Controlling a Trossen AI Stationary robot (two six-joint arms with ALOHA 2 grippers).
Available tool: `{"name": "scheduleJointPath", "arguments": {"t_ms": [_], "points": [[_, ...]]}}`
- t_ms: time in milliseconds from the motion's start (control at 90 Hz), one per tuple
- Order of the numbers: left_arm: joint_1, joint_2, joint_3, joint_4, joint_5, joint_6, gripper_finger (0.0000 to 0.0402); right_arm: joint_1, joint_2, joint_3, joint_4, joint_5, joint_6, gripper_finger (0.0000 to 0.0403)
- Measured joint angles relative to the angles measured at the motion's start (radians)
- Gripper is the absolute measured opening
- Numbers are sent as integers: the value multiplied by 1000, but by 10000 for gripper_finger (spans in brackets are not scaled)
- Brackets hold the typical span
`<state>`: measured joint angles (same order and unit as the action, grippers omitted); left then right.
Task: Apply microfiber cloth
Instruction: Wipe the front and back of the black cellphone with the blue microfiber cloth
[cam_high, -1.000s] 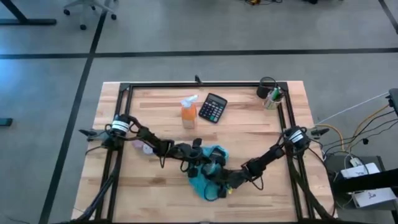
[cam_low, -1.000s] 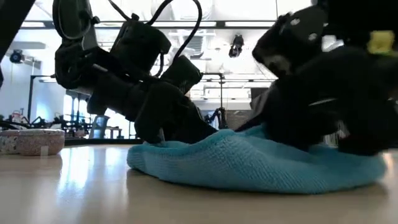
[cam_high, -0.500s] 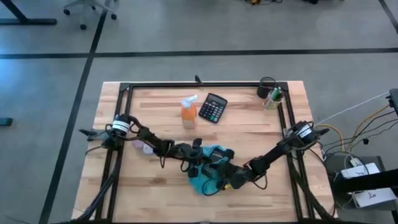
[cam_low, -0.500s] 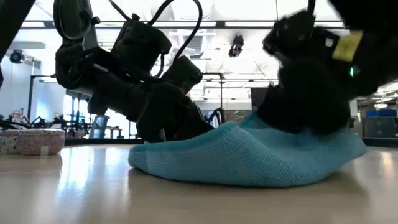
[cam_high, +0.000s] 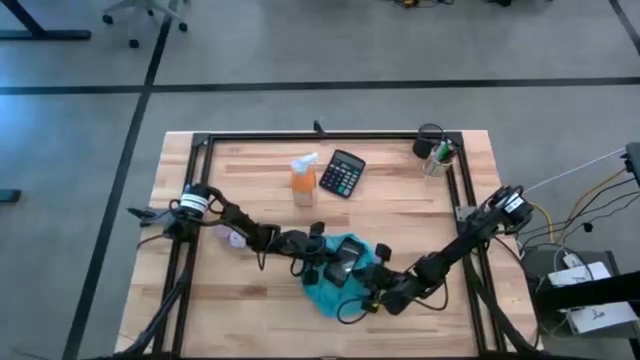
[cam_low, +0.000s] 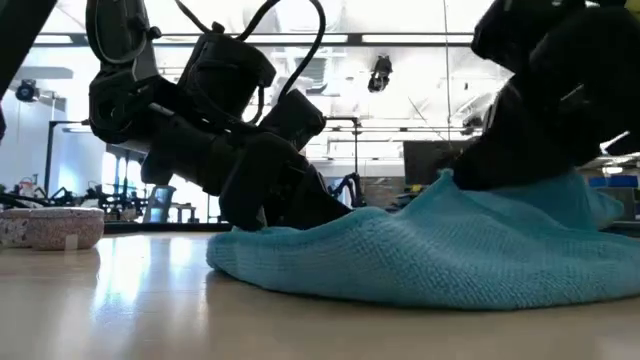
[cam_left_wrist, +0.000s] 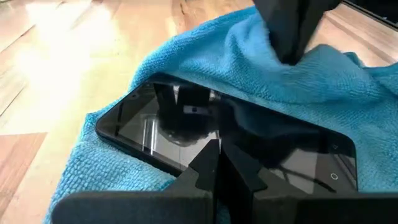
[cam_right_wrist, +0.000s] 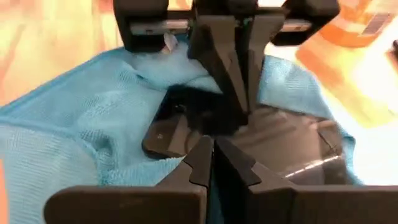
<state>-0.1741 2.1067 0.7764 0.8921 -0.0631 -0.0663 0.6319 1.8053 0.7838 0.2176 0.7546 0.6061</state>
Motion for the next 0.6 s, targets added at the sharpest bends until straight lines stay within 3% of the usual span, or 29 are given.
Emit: {"name": "scheduleJointPath", "arguments": {"t_ms": [356,600], "points": [[0,0,-1,2,0,0,0,-92,9,0,153,3,-151,0],[0,0,-1,2,0,1,0,-153,32,4,230,-138,-226,22]]}}
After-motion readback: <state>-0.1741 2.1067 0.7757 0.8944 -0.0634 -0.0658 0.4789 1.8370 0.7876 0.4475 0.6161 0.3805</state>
